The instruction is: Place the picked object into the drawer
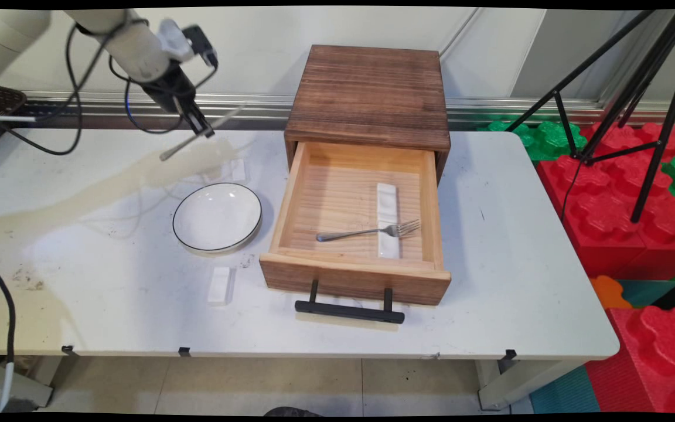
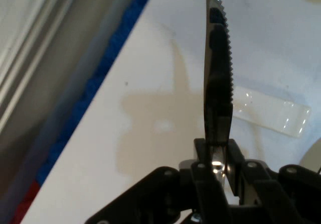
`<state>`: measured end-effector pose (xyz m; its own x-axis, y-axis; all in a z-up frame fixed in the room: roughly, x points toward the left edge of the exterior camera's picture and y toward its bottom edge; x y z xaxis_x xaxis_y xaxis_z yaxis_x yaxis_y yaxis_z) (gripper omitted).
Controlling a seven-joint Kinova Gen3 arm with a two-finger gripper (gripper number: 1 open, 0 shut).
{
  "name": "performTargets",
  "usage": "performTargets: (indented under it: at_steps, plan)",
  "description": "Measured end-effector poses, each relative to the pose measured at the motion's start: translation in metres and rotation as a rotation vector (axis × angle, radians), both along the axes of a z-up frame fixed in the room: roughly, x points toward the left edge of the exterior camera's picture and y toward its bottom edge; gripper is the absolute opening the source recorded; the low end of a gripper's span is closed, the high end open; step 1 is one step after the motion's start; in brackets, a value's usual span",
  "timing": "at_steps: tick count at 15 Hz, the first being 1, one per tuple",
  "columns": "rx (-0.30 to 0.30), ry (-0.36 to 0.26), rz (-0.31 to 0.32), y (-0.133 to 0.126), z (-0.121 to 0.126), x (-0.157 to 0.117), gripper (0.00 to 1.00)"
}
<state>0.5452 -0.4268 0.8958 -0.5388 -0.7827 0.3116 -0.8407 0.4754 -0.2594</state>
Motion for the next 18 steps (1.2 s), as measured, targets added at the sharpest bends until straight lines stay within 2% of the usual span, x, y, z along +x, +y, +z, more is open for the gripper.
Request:
performTargets:
  at_steps: [4, 6, 9, 13, 15, 18]
  plan:
    - [-0.088, 0.016, 0.023, 0.019, 0.043, -0.012, 0.0]
    - [-0.134, 0.018, 0.001, 0.028, 0.067, -0.024, 0.0]
    - [-0.17, 0.016, -0.05, 0.035, 0.092, -0.041, 0.0]
    - [-0.175, 0.017, -0.148, 0.043, 0.116, -0.073, 0.0]
    - [-0.147, 0.024, -0.234, 0.05, 0.128, -0.103, 0.0]
    - [-0.116, 0.031, -0.322, 0.055, 0.134, -0.138, 0.0]
